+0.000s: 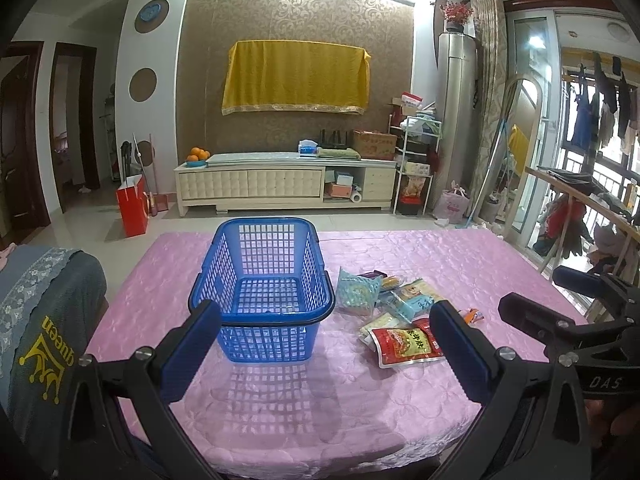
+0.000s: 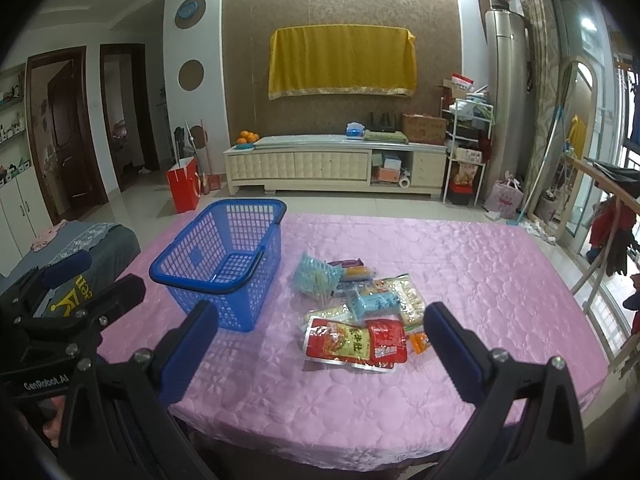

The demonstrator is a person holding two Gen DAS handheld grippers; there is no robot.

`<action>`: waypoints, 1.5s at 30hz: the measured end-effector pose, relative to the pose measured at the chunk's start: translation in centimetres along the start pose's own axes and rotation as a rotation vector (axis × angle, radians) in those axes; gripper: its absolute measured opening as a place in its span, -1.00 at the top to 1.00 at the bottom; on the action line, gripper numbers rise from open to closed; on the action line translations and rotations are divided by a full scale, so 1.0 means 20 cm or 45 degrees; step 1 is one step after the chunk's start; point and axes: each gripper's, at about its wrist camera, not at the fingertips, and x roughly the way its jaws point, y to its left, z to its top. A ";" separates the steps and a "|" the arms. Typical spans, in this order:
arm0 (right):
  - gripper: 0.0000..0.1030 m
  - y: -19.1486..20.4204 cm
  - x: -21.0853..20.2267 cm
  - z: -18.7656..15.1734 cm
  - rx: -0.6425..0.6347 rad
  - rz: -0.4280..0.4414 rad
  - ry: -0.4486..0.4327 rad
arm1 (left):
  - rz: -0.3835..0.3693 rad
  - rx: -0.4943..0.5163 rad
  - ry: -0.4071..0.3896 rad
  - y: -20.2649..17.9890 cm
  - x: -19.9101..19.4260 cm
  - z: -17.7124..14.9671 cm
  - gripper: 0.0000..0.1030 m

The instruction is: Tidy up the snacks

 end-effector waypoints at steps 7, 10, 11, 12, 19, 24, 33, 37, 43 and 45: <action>-1.00 0.00 -0.01 0.00 0.011 0.032 -0.008 | 0.002 -0.002 0.003 0.00 0.00 0.01 -1.00; -1.00 0.00 -0.01 0.00 0.013 0.036 -0.002 | 0.009 0.000 0.002 -0.01 -0.01 0.01 -1.00; -1.00 0.00 -0.01 0.01 0.013 0.037 0.001 | 0.010 0.001 0.002 -0.01 -0.01 0.01 -1.00; -1.00 0.00 -0.01 0.01 0.010 0.038 0.003 | 0.011 0.002 0.003 -0.01 0.00 0.01 -1.00; -1.00 0.02 -0.01 0.01 0.001 0.036 0.006 | 0.011 -0.004 0.006 0.00 -0.01 0.01 -1.00; -1.00 0.02 0.00 0.02 0.004 0.031 0.007 | 0.011 -0.004 0.006 0.00 -0.01 0.01 -1.00; -1.00 0.02 0.00 0.01 0.001 0.020 0.003 | 0.010 -0.009 0.008 0.00 -0.03 0.00 -1.00; -1.00 0.00 0.01 0.01 0.000 0.020 0.005 | 0.015 -0.007 0.008 -0.01 -0.03 0.00 -1.00; -1.00 -0.02 0.02 0.03 0.005 0.008 0.008 | 0.002 0.003 0.024 -0.05 -0.01 0.03 -1.00; -1.00 -0.05 0.03 0.05 0.010 0.001 0.011 | -0.004 0.012 0.032 -0.08 0.00 0.05 -1.00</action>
